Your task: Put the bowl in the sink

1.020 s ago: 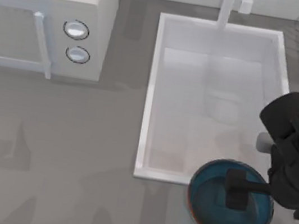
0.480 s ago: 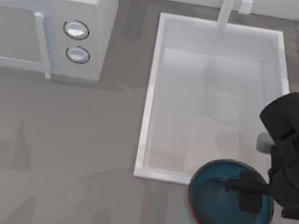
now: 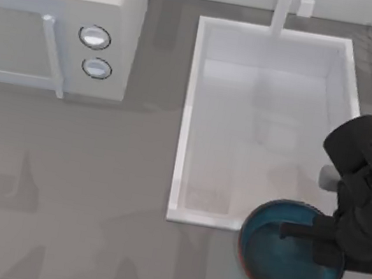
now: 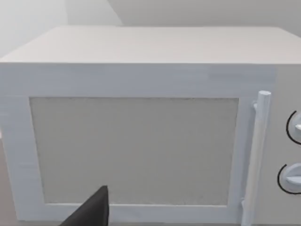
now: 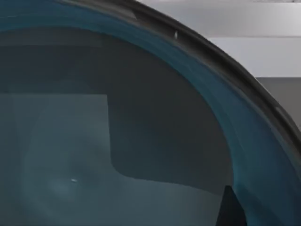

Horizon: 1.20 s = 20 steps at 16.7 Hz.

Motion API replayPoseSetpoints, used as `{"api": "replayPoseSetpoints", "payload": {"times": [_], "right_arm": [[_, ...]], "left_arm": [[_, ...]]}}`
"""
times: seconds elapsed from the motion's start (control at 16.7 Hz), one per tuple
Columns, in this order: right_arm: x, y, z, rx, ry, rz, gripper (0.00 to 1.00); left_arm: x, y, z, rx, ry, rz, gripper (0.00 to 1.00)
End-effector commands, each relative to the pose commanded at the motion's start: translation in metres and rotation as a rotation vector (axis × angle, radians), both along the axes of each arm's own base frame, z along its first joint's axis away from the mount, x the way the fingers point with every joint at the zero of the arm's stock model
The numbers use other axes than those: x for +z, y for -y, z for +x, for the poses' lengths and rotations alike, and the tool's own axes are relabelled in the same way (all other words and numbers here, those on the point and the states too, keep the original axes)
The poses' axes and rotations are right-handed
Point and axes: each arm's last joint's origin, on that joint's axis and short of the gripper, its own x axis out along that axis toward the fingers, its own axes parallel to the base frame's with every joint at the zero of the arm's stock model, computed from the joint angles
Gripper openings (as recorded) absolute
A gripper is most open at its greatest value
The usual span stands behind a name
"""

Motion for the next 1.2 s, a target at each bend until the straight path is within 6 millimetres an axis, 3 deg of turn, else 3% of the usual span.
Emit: {"api": "replayPoseSetpoints", "payload": {"times": [0.42, 0.54, 0.84, 1.2], "right_arm": [[0.001, -0.001, 0.000, 0.000, 0.001, 0.003, 0.00], [0.011, -0.003, 0.004, 0.002, 0.006, 0.005, 0.00], [0.068, -0.008, 0.011, -0.001, -0.013, -0.007, 0.00], [0.144, -0.002, 0.002, 0.000, -0.007, -0.001, 0.00]], "left_arm": [[0.000, 0.000, 0.000, 0.000, 0.000, 0.000, 1.00], [0.000, 0.000, 0.000, 0.000, 0.000, 0.000, 1.00], [0.000, 0.000, 0.000, 0.000, 0.000, 0.000, 1.00], [0.000, 0.000, 0.000, 0.000, 0.000, 0.000, 1.00]]}}
